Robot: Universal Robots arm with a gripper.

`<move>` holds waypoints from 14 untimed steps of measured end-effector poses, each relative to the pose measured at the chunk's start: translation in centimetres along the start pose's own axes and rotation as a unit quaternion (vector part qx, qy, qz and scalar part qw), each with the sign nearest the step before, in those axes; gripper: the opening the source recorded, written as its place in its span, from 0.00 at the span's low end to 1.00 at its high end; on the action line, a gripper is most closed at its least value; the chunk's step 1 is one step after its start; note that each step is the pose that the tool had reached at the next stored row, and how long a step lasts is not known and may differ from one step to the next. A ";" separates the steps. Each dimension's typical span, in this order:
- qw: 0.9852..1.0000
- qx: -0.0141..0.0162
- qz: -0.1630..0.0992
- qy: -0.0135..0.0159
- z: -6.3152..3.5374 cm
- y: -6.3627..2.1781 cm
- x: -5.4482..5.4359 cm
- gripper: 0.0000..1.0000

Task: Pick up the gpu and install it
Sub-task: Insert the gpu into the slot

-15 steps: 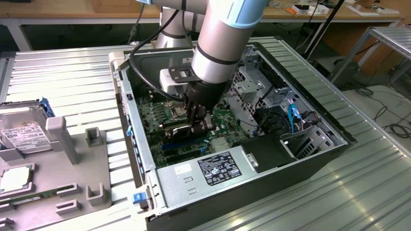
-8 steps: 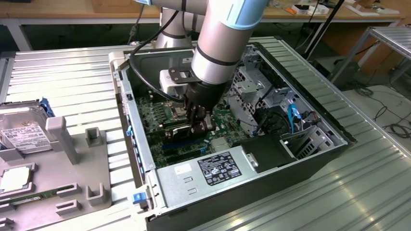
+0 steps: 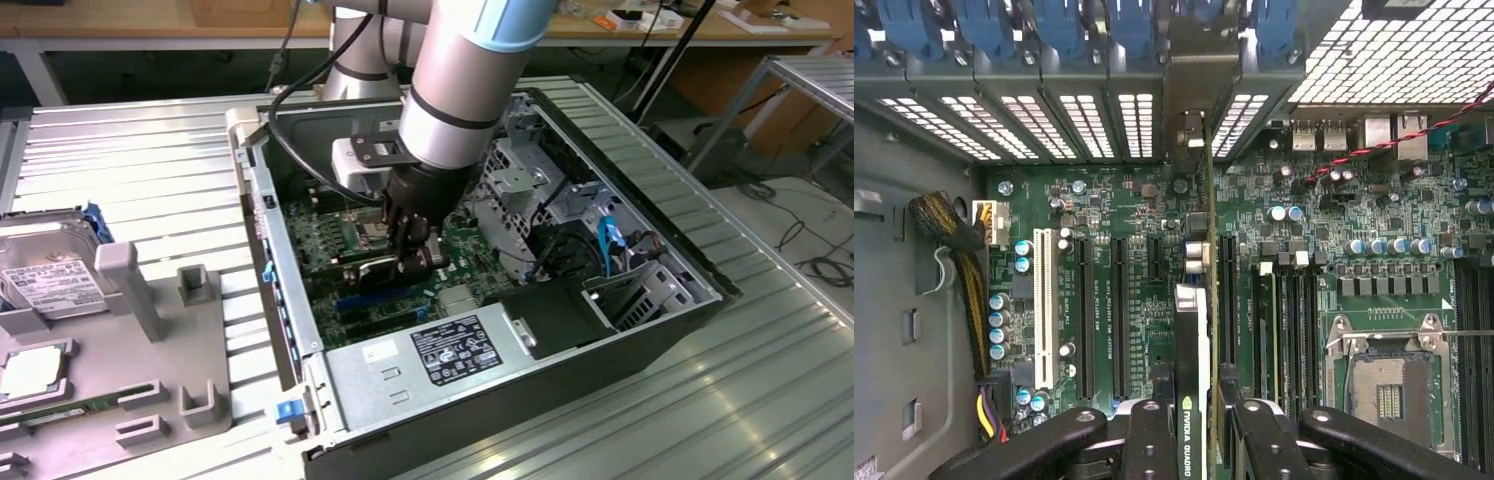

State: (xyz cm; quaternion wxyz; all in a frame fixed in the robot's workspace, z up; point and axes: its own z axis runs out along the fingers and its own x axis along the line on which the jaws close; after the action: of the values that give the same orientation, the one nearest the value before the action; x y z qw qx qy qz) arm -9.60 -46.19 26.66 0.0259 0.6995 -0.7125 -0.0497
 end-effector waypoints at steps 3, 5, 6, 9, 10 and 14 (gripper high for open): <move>1.000 0.000 0.000 0.000 -0.01 0.01 0.1 0.27; 1.000 0.000 0.000 0.000 -0.01 0.00 0.1 0.27; 1.000 0.000 0.000 0.000 -0.01 0.01 0.1 0.27; 1.000 0.000 0.000 0.000 -0.01 0.01 0.1 0.27; 1.000 0.000 0.000 0.000 -0.01 0.01 0.1 0.27; 1.000 0.000 0.000 0.000 0.00 0.01 0.1 0.27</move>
State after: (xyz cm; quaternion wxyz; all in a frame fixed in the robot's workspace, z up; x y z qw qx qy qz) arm -9.61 -46.31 26.66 0.0260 0.6995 -0.7125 -0.0497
